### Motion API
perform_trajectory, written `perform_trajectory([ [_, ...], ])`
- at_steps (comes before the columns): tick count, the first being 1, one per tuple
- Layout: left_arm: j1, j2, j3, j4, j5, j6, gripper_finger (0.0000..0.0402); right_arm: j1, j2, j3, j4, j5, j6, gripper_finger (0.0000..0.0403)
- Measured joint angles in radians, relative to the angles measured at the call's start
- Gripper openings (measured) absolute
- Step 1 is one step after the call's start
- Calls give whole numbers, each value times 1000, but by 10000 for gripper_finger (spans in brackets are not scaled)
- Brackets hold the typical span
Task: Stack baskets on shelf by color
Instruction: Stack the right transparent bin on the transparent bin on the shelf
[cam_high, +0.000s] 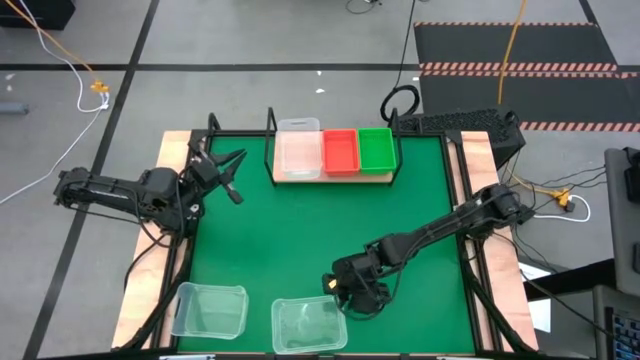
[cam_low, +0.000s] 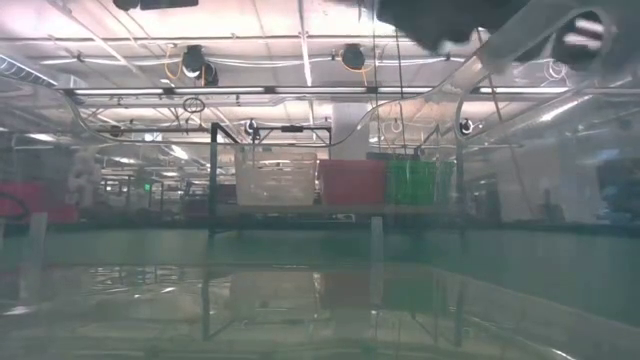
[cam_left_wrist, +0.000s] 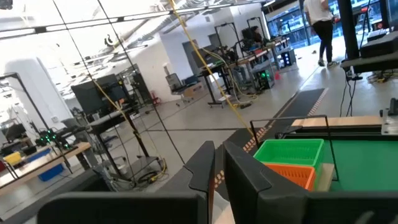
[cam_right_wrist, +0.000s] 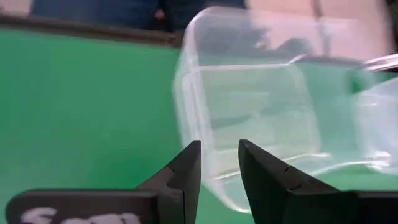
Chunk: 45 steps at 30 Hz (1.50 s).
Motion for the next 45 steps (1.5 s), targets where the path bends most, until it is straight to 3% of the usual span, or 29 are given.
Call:
perform_trajectory([
  [3,0,0,0,-13,0,-17,37,-4,41,-1,20,-66,16,100],
  [10,0,0,0,-34,0,-28,37,-23,55,-1,39,-54,32,95],
  [18,0,0,0,-33,0,-9,37,-92,66,-20,-31,-51,56,8],
  [23,0,-1,0,-26,0,-7,37,-119,68,-54,-36,-45,93,10],
  [35,0,0,0,-24,0,-6,37,-145,-193,-57,25,-108,260,1],
  [39,0,0,0,-19,0,-11,37,-193,-299,-57,105,45,408,1],
  [45,0,0,0,-19,-1,-13,37,-321,-394,-56,95,483,521,1],
])
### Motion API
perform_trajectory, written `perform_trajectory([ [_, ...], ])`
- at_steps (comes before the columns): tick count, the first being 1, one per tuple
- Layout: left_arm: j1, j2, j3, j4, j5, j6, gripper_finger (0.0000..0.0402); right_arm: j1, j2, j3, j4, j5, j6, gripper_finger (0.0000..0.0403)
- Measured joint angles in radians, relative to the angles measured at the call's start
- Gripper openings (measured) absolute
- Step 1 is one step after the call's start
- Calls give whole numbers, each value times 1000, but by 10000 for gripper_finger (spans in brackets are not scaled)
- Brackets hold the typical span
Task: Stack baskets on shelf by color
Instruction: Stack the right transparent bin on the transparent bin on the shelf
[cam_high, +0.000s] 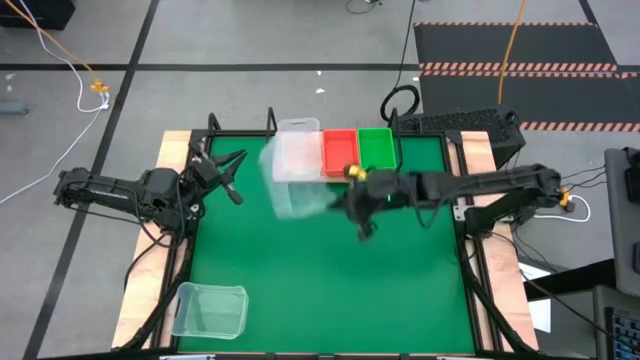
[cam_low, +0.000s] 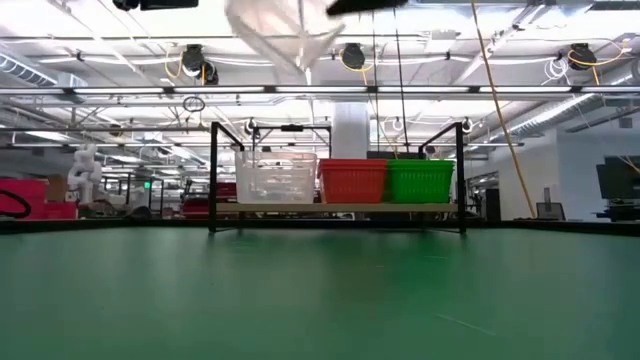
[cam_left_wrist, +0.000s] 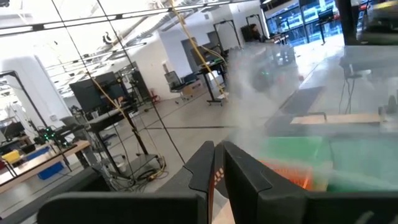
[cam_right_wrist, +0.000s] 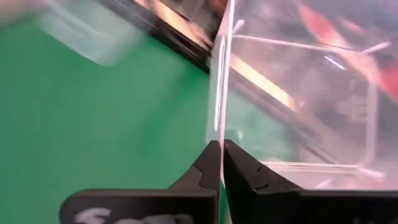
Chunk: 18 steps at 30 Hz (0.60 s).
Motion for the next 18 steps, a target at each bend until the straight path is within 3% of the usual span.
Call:
perform_trajectory([
  [3,0,0,0,5,0,0,37,-89,-5,0,13,61,-33,0],
  [12,1,0,0,15,0,-11,37,-325,174,176,29,51,60,0],
  [18,3,0,0,12,-1,4,37,-381,303,316,-113,-45,63,0],
])
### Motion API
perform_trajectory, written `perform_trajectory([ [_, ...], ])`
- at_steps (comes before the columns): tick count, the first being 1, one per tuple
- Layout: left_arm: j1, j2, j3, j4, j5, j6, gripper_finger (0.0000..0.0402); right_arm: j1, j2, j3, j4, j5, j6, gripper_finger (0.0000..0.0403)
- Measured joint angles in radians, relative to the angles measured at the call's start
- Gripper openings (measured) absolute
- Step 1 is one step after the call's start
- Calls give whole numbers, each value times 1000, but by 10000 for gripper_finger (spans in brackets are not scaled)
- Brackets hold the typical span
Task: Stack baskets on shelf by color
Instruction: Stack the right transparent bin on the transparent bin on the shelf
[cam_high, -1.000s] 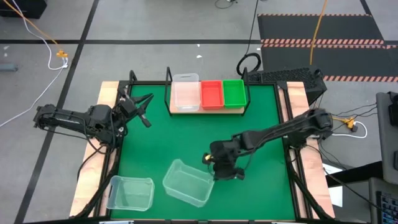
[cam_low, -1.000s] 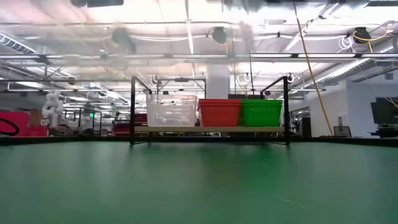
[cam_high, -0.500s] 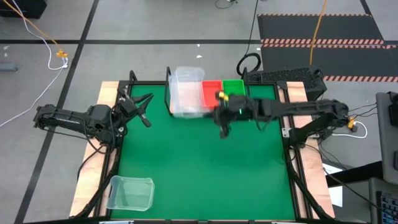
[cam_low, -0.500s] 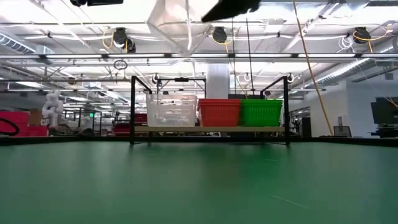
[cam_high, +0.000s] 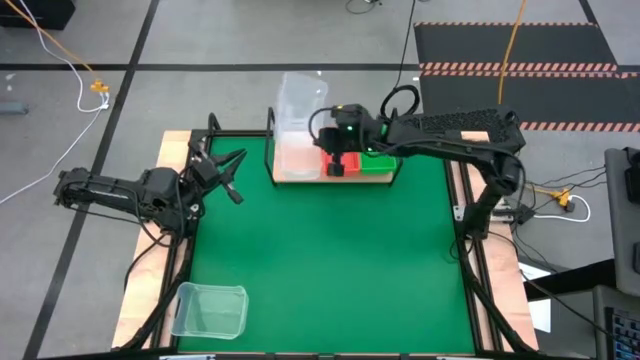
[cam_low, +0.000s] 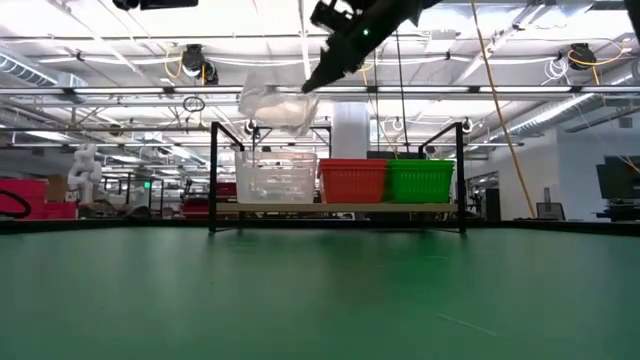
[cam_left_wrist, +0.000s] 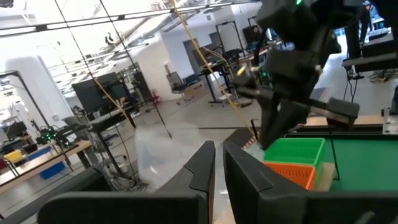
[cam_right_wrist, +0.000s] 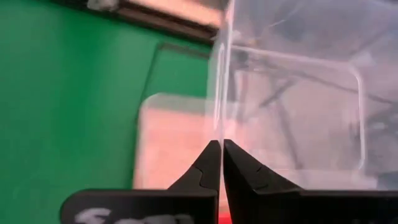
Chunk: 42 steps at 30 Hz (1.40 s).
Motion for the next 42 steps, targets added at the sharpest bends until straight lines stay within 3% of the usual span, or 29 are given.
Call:
perform_trajectory([
  [3,3,0,0,-15,-1,5,37,-3,47,15,-52,-83,-35,0],
  [23,7,0,0,-20,-9,5,37,-8,97,17,-134,-87,-35,1],
  [42,7,0,0,-21,-9,1,37,-7,85,17,-81,-62,4,63],
])
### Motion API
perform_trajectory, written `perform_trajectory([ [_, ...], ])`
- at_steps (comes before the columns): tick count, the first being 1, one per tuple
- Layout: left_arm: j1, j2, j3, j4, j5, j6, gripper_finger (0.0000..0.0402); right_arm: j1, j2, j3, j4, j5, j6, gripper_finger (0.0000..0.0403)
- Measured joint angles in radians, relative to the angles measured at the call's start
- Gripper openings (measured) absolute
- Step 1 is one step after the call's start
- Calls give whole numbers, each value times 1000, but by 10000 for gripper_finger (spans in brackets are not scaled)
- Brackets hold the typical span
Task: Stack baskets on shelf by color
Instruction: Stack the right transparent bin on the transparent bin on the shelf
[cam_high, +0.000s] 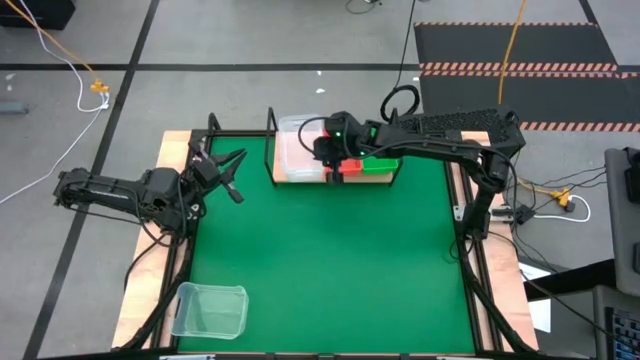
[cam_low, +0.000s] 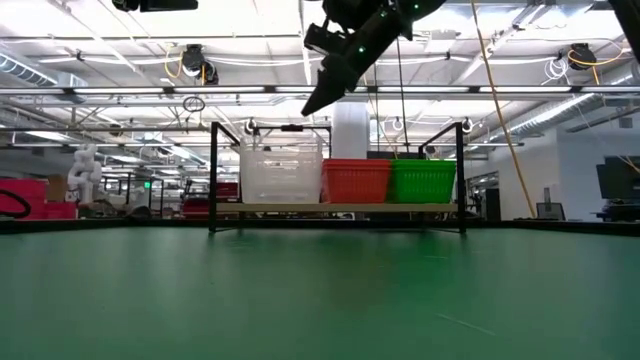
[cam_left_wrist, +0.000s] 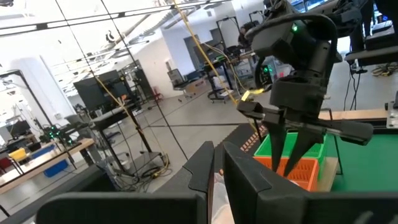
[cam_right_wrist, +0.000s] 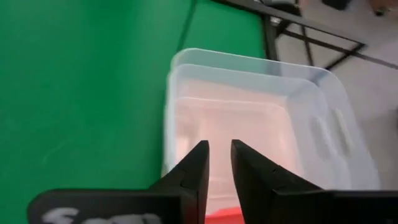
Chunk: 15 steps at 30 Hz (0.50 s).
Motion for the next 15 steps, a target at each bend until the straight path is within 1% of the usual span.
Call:
perform_trajectory([
  [2,0,0,0,0,0,0,37,0,-5,0,-9,34,21,64],
  [4,0,0,0,-2,0,0,37,0,-6,1,-54,34,41,60],
  [6,0,0,0,-7,0,0,37,0,-4,0,-119,-3,63,51],
  [8,0,0,0,-15,0,0,37,1,-4,-16,-141,-51,77,39],
  [10,0,0,0,-19,0,0,37,7,-5,-59,-99,-59,68,27],
  [13,0,0,0,-19,0,-4,37,8,-1,-124,-28,-25,44,11],
  [15,0,0,0,-19,0,-10,37,3,-1,-156,36,-24,30,3],
])
